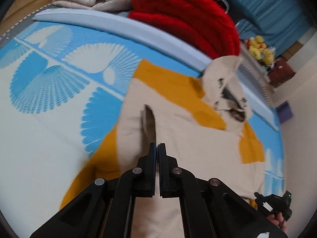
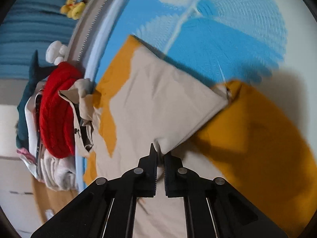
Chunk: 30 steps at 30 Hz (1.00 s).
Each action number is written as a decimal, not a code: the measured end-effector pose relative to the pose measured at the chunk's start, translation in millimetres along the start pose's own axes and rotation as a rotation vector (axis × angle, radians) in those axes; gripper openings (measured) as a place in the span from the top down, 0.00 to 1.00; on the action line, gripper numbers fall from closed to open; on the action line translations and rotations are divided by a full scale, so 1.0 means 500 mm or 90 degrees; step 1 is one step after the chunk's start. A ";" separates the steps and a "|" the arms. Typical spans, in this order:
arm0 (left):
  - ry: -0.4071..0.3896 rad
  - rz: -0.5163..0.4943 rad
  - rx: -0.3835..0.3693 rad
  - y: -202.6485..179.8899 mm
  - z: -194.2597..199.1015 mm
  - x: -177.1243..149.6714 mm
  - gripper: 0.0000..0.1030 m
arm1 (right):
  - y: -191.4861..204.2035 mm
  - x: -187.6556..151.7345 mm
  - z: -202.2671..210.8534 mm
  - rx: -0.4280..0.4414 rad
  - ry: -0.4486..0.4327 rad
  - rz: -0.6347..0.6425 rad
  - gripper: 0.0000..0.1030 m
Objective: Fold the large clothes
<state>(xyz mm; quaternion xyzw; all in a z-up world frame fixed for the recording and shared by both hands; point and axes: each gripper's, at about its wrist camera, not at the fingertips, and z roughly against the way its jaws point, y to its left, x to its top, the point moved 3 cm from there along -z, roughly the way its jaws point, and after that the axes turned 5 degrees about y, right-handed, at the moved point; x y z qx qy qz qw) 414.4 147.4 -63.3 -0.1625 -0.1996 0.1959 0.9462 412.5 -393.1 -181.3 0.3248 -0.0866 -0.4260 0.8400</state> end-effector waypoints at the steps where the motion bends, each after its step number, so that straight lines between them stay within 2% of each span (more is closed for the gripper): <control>1: 0.045 0.016 0.012 0.017 -0.027 -0.009 1.00 | -0.010 -0.003 -0.005 -0.016 0.004 -0.011 0.89; 3: 0.101 0.034 0.034 0.037 -0.058 -0.023 0.99 | -0.023 -0.009 0.002 -0.052 -0.008 -0.012 0.80; 4: 0.097 0.039 0.071 0.043 -0.057 -0.025 0.99 | -0.018 -0.011 0.009 -0.065 -0.016 -0.001 0.77; 6: 0.035 -0.015 0.117 0.015 -0.024 -0.015 0.98 | 0.016 -0.021 0.040 -0.109 -0.059 0.057 0.72; 9: -0.008 -0.080 0.103 -0.039 0.001 -0.017 0.89 | 0.077 -0.042 0.099 -0.151 -0.160 0.166 0.71; 11: 0.011 -0.105 0.082 -0.065 -0.016 -0.035 0.87 | 0.131 -0.053 0.120 -0.151 -0.213 0.260 0.69; 13: 0.042 -0.117 0.095 -0.074 -0.050 -0.050 0.87 | 0.159 -0.051 0.107 -0.146 -0.206 0.315 0.64; 15: 0.064 -0.123 0.120 -0.083 -0.084 -0.061 0.87 | 0.166 -0.038 0.072 -0.135 -0.159 0.341 0.62; 16: 0.078 -0.131 0.147 -0.077 -0.100 -0.068 0.87 | 0.163 -0.031 0.054 -0.139 -0.134 0.346 0.62; 21: 0.094 -0.149 0.193 -0.066 -0.125 -0.083 0.87 | 0.103 -0.019 -0.049 -0.235 0.006 0.342 0.62; 25: 0.091 -0.158 0.203 -0.068 -0.127 -0.085 0.87 | 0.118 -0.037 -0.047 -0.258 -0.004 0.357 0.62; 30: 0.082 -0.160 0.199 -0.074 -0.123 -0.076 0.87 | 0.165 -0.060 -0.025 -0.238 -0.051 0.427 0.62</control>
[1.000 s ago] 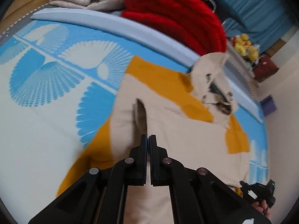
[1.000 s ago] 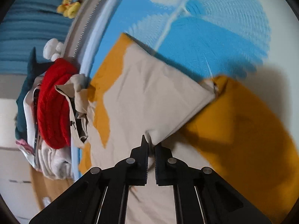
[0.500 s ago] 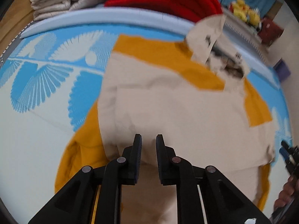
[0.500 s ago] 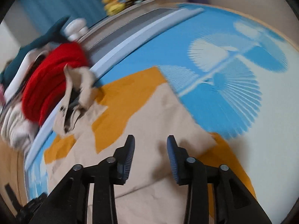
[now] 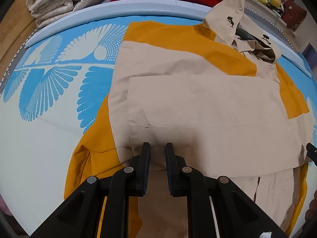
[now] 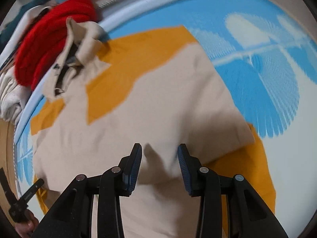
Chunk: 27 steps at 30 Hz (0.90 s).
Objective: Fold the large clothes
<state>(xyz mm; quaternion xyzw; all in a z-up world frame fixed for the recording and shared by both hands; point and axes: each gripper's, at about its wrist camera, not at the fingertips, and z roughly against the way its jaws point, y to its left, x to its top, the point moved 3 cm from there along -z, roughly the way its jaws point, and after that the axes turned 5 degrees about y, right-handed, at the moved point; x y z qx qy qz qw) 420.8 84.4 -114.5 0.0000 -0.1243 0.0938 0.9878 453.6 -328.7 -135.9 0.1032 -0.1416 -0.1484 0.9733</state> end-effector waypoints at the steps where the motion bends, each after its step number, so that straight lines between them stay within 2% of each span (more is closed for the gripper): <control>1: 0.000 -0.003 0.001 -0.001 -0.002 -0.001 0.87 | 0.001 0.000 -0.006 -0.002 0.003 0.005 0.62; 5: 0.029 0.004 -0.001 0.002 -0.020 -0.007 0.87 | -0.038 -0.015 -0.059 -0.023 0.073 -0.040 0.62; 6: 0.030 0.005 0.002 0.001 -0.019 -0.007 0.87 | -0.042 -0.014 -0.053 -0.021 0.068 -0.044 0.62; 8: 0.019 0.002 0.005 -0.005 -0.004 -0.005 0.87 | -0.028 -0.009 -0.029 -0.033 0.047 -0.022 0.62; 12: -0.017 -0.005 -0.009 -0.024 0.051 -0.003 0.81 | 0.045 0.002 0.078 -0.047 -0.069 0.084 0.62; 17: -0.086 -0.017 -0.021 -0.050 0.139 -0.013 0.64 | 0.114 -0.019 0.185 -0.086 -0.158 0.186 0.62; 20: -0.128 -0.026 -0.042 -0.068 0.186 -0.023 0.56 | 0.134 -0.034 0.227 -0.092 -0.181 0.204 0.62; 23: -0.168 -0.038 -0.040 -0.089 0.221 -0.035 0.48 | 0.137 -0.047 0.253 -0.096 -0.190 0.205 0.60; 27: -0.209 -0.030 -0.050 -0.109 0.257 -0.045 0.42 | 0.122 -0.065 0.283 -0.093 -0.197 0.200 0.57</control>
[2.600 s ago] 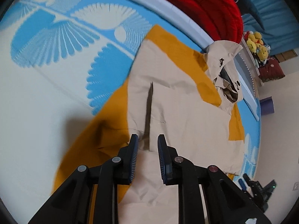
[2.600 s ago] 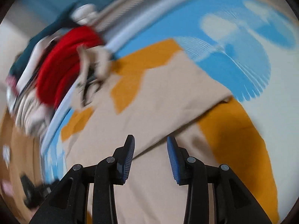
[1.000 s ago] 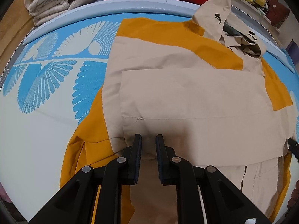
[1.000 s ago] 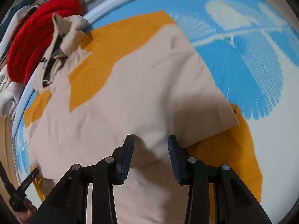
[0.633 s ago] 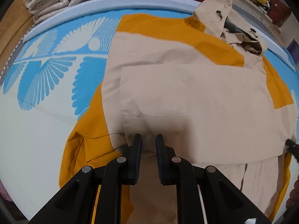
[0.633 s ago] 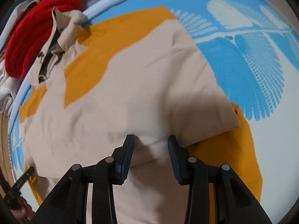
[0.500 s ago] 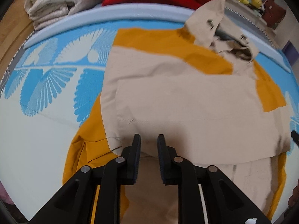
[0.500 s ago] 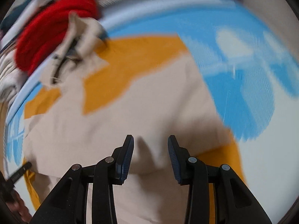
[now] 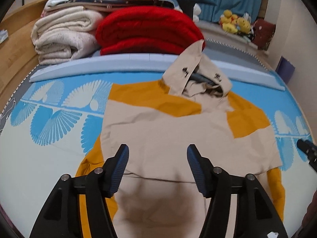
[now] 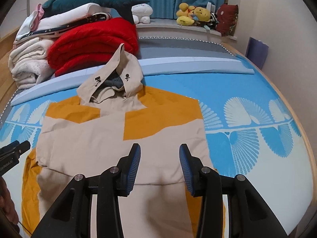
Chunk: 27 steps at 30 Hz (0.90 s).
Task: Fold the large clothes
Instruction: 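Open both grippers and lift them off the folded jacket, then grasp the hood with the left gripper and fold it down over the body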
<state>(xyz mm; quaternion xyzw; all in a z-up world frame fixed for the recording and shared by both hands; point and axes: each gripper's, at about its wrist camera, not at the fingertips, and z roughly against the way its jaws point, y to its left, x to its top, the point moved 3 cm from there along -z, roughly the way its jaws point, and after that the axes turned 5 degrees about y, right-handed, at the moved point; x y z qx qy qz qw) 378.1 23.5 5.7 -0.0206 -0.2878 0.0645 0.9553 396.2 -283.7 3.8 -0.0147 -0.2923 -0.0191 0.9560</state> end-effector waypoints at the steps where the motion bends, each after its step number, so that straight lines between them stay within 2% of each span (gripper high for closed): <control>1: -0.010 0.004 -0.002 -0.004 0.007 0.002 0.41 | -0.003 -0.002 0.003 -0.001 0.000 0.000 0.54; 4: -0.032 0.012 0.007 -0.014 0.018 0.009 0.36 | -0.021 -0.009 0.011 -0.004 0.000 -0.010 0.44; 10: -0.045 0.021 0.017 -0.021 0.018 0.022 0.37 | -0.056 -0.011 0.001 -0.001 0.021 -0.033 0.43; 14: -0.038 -0.004 0.017 -0.023 0.012 0.045 0.40 | -0.074 0.001 -0.017 0.015 0.040 -0.054 0.43; 16: -0.034 -0.017 0.027 -0.027 -0.010 0.084 0.43 | -0.086 0.010 -0.028 0.019 0.050 -0.070 0.43; 19: -0.015 -0.021 0.033 -0.042 -0.062 0.162 0.53 | -0.092 0.020 -0.046 0.022 0.063 -0.079 0.43; 23: -0.008 -0.044 0.041 -0.080 -0.148 0.267 0.54 | -0.089 0.024 -0.071 0.024 0.075 -0.067 0.43; 24: 0.000 -0.044 0.040 -0.091 -0.176 0.292 0.54 | -0.087 0.024 -0.076 0.023 0.077 -0.064 0.44; 26: 0.016 -0.045 0.023 -0.118 -0.237 0.343 0.50 | -0.087 0.020 -0.090 0.025 0.085 -0.059 0.54; 27: 0.023 -0.047 0.020 -0.133 -0.265 0.364 0.50 | -0.088 0.020 -0.098 0.027 0.090 -0.059 0.67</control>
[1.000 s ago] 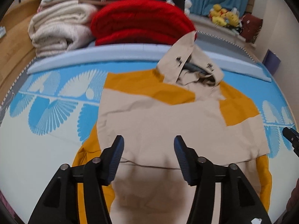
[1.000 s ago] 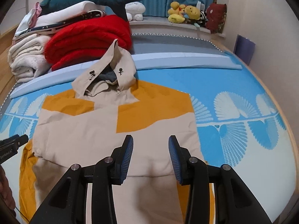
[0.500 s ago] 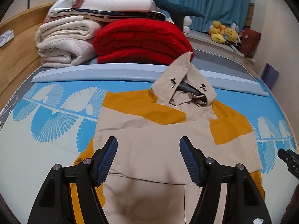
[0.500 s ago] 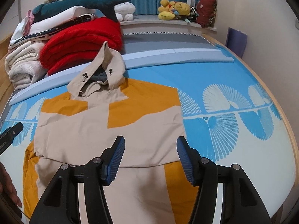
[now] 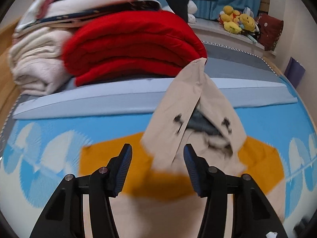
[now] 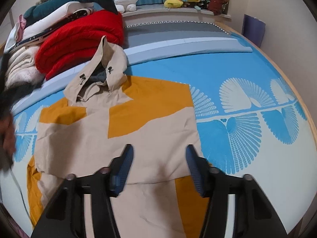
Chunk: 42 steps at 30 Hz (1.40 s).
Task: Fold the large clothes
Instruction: 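Grasp the hood with the left gripper and fold it down over the body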
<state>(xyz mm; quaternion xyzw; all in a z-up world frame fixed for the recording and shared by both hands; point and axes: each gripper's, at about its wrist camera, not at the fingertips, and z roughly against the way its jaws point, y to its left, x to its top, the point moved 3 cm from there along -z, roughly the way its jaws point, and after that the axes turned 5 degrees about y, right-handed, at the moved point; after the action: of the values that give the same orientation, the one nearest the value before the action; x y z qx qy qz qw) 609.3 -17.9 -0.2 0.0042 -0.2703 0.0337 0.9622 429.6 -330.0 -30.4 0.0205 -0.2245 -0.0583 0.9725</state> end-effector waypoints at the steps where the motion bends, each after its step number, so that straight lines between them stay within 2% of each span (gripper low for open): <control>1: 0.006 -0.002 0.000 -0.020 -0.036 0.033 0.50 | -0.002 0.000 -0.006 0.002 0.003 -0.003 0.76; 3: 0.011 -0.009 -0.014 -0.055 -0.084 0.079 0.48 | -0.005 -0.001 -0.018 -0.001 0.003 -0.006 0.80; 5: 0.013 0.002 -0.030 -0.086 -0.126 0.125 0.47 | -0.010 -0.001 -0.035 -0.009 0.011 -0.010 0.80; 8: 0.013 0.015 -0.063 -0.134 -0.185 0.185 0.39 | -0.016 0.000 -0.061 -0.017 0.030 -0.013 0.80; 12: 0.004 0.031 -0.060 -0.171 -0.250 0.247 0.39 | -0.023 0.000 -0.080 -0.017 0.045 -0.017 0.79; 15: -0.005 0.050 -0.042 -0.167 -0.281 0.276 0.44 | -0.032 0.003 -0.087 -0.024 0.048 -0.013 0.79; 16: -0.002 0.051 -0.042 -0.165 -0.293 0.284 0.53 | -0.036 0.003 -0.089 -0.025 0.049 -0.017 0.79; 17: 0.010 0.047 -0.040 -0.163 -0.307 0.291 0.79 | -0.042 0.005 -0.091 -0.027 0.051 -0.022 0.79; 18: 0.026 0.044 -0.039 -0.162 -0.317 0.295 0.94 | -0.045 0.007 -0.092 -0.028 0.051 -0.026 0.79; 19: 0.046 0.044 -0.038 -0.156 -0.316 0.293 0.98 | -0.051 0.011 -0.091 -0.026 0.051 -0.035 0.79; 23: 0.006 -0.011 -0.075 -0.157 -0.210 0.275 1.00 | -0.063 0.030 -0.067 -0.016 0.035 -0.049 0.79; 26: -0.023 -0.090 -0.103 -0.161 -0.073 0.207 1.00 | -0.073 0.046 -0.035 -0.007 0.012 -0.061 0.79; 28: -0.046 -0.146 -0.118 -0.161 0.032 0.133 1.00 | -0.080 0.051 -0.018 0.001 0.002 -0.074 0.79; 31: -0.083 -0.219 -0.149 -0.159 0.189 -0.019 1.00 | -0.081 0.052 0.009 0.026 -0.017 -0.094 0.79; 33: -0.090 -0.222 -0.171 -0.141 0.265 -0.134 1.00 | -0.075 0.050 0.030 0.050 -0.029 -0.104 0.79; 34: -0.086 -0.211 -0.170 -0.124 0.301 -0.212 1.00 | -0.071 0.050 0.038 0.060 -0.034 -0.106 0.79; 36: -0.074 -0.188 -0.161 -0.105 0.326 -0.307 1.00 | -0.059 0.050 0.055 0.087 -0.048 -0.110 0.79; 37: -0.056 -0.172 -0.140 -0.087 0.334 -0.377 1.00 | -0.053 0.049 0.063 0.104 -0.056 -0.116 0.79; 39: -0.024 -0.149 -0.121 -0.071 0.329 -0.450 1.00 | -0.039 0.043 0.072 0.145 -0.064 -0.133 0.77; 40: 0.008 -0.125 -0.114 -0.055 0.318 -0.501 1.00 | -0.034 0.040 0.074 0.160 -0.065 -0.140 0.73; 41: 0.037 -0.116 -0.115 -0.055 0.303 -0.521 1.00 | -0.025 0.035 0.075 0.175 -0.065 -0.146 0.71; 42: 0.087 -0.113 -0.122 -0.054 0.284 -0.552 1.00 | -0.015 0.032 0.074 0.190 -0.063 -0.147 0.65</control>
<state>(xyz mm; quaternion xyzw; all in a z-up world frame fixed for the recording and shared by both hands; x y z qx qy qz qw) 302.4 -65.7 -22.1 -0.0665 -0.2048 -0.0770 0.9735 426.7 -340.0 9.3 0.1874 -0.2740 -0.1362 0.9334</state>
